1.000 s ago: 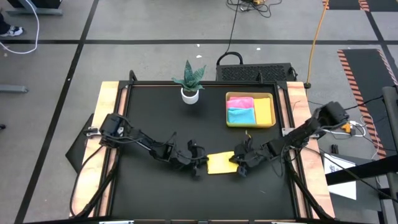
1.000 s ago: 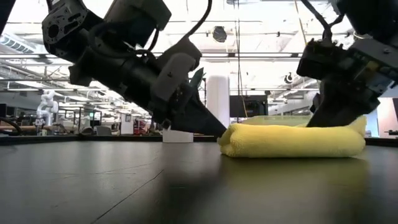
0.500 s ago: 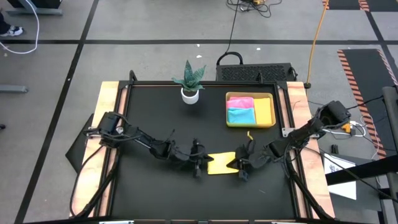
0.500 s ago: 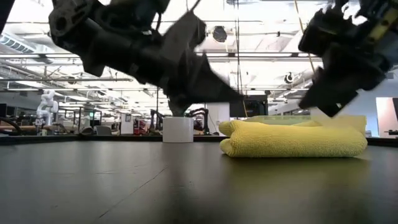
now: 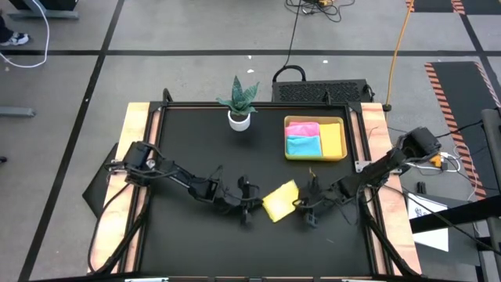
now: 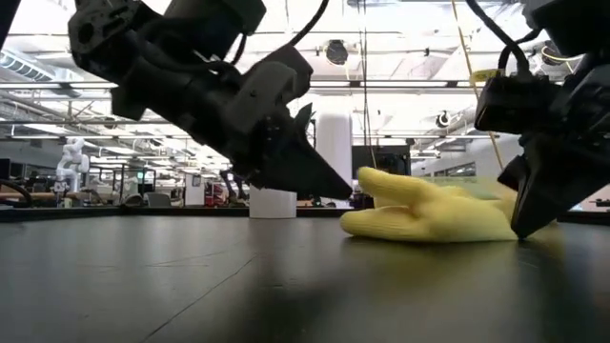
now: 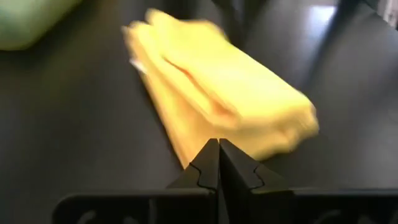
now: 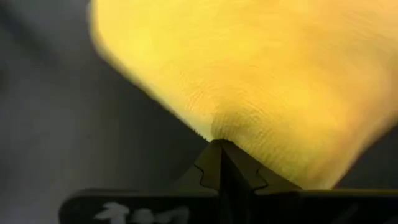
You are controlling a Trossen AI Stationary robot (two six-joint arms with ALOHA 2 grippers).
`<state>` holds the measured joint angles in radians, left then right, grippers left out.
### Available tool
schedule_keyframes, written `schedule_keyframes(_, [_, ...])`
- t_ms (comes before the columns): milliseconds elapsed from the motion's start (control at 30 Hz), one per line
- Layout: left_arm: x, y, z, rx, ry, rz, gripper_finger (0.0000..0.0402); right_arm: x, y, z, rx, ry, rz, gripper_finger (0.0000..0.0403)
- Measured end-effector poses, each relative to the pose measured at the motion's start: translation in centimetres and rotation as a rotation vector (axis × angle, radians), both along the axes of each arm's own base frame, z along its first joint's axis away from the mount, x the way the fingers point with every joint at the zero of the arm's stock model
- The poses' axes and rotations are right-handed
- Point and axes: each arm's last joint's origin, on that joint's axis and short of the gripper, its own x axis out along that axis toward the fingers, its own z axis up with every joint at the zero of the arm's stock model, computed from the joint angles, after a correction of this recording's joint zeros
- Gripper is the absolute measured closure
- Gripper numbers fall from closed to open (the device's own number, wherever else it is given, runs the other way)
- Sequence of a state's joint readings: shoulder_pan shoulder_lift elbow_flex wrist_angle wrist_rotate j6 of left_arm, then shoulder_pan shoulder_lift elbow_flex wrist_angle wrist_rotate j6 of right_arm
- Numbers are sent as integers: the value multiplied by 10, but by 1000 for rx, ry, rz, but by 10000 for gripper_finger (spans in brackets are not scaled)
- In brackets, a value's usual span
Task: Fold microfiber towels
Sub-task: Fold the yellow microfiber cloth
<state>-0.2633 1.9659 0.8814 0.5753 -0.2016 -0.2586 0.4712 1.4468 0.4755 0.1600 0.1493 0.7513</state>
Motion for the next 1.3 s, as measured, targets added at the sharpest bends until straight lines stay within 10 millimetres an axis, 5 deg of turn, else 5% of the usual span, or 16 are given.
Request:
schedule_keyframes(267, [-6, -34, 9, -52, -104, -58, 398, -22, -21, 35, -164, -82, -215, 403])
schedule_keyframes(467, [-6, -30, 7, -8, -90, 31, 387, -21, -15, 56, -106, -242, -148, 403])
schedule_keyframes(767, [4, 6, -11, -28, -15, 95, 389, 2, 17, 30, -123, -326, -3, 403])
schedule_keyframes(1000, [23, -2, -39, -108, -64, 20, 398, 22, 24, 17, -168, -299, -115, 403])
schedule_keyframes(1300, [60, -17, -45, -89, -61, -56, 384, 39, 33, -1, -205, -240, -113, 403])
